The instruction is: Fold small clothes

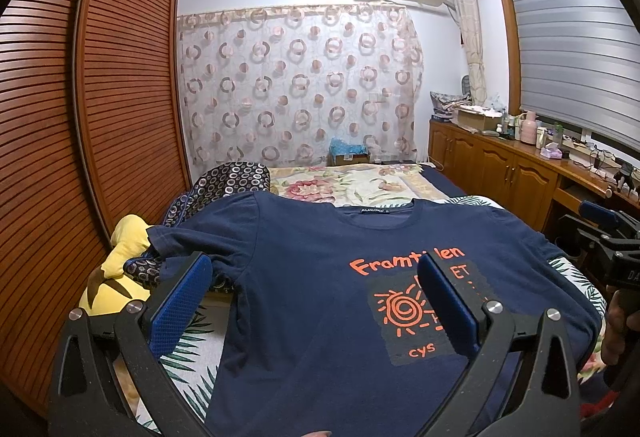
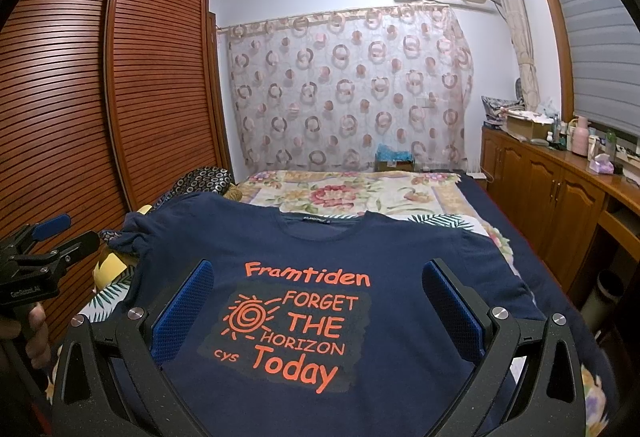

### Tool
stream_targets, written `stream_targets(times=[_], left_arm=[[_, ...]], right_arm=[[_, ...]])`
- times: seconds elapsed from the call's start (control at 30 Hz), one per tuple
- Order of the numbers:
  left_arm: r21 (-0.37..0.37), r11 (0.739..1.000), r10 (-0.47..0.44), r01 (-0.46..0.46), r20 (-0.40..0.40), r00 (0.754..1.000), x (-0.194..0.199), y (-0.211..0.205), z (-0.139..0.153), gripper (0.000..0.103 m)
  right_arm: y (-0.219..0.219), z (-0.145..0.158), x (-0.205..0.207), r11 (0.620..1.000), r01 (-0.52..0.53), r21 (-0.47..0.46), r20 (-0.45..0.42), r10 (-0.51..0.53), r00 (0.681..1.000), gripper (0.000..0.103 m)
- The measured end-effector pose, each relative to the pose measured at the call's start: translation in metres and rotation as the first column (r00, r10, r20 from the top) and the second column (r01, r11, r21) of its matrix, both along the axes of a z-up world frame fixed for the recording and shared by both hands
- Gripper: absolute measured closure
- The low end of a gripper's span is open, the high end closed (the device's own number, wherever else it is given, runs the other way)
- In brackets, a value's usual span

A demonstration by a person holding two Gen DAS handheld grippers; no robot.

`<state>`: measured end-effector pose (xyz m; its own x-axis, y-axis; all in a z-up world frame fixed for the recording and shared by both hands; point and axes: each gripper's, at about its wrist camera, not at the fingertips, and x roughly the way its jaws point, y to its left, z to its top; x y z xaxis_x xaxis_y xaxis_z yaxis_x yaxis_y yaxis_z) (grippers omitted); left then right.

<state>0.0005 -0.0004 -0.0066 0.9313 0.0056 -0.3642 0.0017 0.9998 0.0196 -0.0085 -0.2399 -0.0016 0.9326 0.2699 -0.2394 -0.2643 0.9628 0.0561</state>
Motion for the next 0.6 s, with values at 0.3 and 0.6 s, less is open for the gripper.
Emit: stream_targets(times=[0.3,0.6], left_arm=[[-0.005,1.0,-0.006,0.006,0.0,1.0,-0.0004,-0.0017,0.0017,0.0],[-0.004,1.0,-0.006,0.006,0.001,1.0,-0.0001,-0.0034,0.0032,0.0]], right_arm=[[-0.0016,0.0001,0.0008,1.0,0.0,0.0,0.001,0.0,1.0,0.0],[-0.0019,0.0015,0.0005,1.0,-0.002,0.001,0.002,0.002,1.0,0.0]])
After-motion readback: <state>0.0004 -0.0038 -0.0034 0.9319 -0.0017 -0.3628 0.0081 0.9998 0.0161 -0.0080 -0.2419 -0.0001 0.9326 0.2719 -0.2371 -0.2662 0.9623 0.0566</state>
